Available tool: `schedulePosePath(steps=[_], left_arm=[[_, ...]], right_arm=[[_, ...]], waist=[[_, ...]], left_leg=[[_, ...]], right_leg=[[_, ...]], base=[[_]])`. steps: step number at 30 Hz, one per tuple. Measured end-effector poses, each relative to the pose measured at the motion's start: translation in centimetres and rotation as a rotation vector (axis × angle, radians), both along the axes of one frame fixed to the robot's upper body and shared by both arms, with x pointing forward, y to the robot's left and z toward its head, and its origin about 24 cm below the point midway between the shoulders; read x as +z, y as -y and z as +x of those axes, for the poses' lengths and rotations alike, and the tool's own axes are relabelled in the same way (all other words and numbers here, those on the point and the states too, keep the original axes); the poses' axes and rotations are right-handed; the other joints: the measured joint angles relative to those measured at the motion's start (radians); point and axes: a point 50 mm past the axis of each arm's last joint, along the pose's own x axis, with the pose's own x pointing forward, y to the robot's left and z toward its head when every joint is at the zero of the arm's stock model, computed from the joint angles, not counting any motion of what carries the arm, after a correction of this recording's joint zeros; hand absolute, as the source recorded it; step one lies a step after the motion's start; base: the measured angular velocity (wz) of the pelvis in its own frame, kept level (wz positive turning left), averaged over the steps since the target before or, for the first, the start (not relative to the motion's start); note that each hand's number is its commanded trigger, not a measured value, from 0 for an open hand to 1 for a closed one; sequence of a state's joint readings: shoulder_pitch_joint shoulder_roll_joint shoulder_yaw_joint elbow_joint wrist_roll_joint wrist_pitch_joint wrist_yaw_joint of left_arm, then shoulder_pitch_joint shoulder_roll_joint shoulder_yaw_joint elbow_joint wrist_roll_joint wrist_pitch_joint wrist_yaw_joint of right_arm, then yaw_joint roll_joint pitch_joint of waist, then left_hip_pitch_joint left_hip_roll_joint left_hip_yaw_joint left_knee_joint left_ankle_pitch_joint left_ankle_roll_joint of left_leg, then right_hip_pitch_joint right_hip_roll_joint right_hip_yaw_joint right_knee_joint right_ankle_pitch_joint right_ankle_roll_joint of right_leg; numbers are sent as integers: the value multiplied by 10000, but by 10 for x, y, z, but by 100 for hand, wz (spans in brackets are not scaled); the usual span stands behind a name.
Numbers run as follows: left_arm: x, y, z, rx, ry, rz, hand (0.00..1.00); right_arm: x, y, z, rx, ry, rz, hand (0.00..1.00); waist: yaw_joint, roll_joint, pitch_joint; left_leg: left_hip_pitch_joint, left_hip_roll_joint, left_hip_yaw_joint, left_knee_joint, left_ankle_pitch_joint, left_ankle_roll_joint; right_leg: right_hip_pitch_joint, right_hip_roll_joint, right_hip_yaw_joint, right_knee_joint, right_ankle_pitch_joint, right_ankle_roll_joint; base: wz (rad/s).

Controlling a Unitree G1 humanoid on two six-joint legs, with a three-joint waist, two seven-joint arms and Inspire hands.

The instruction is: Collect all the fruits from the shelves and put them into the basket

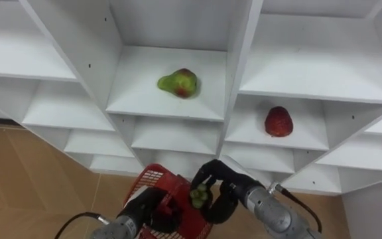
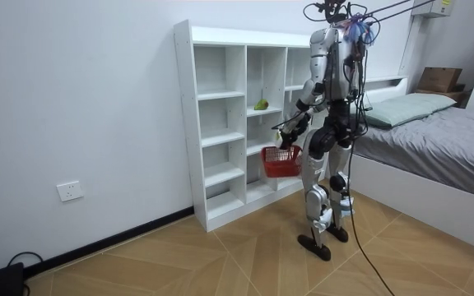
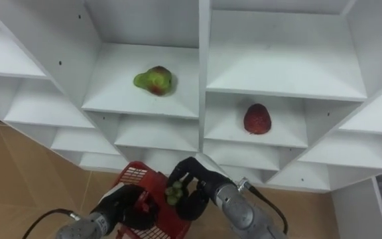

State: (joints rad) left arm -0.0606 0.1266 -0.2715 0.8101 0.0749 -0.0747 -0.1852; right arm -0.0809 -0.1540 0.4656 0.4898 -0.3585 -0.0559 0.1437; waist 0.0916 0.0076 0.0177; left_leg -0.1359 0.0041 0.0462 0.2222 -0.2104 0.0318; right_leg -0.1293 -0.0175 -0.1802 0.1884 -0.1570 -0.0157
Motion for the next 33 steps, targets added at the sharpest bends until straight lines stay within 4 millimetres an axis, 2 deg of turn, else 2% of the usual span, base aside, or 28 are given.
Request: schedulePosePath(steps=[9,33], left_arm=[[3,3,5,-293,115,-109,100],[3,8,4,-610,194,-157,100]], right_arm=[[0,-4,3,276,46,-140,100],[-22,8,-11,371,-884,-988,100]], waist=[[-26,-6,0],[-75,-32,-1]], left_leg=[[30,-6,-154,-7,1,-2],[17,-9,-189,1,4,-6]], right_leg=[[76,-5,-177,-15,0,0],[78,0,-162,-11,1,-1]], base=[[2],[1]])
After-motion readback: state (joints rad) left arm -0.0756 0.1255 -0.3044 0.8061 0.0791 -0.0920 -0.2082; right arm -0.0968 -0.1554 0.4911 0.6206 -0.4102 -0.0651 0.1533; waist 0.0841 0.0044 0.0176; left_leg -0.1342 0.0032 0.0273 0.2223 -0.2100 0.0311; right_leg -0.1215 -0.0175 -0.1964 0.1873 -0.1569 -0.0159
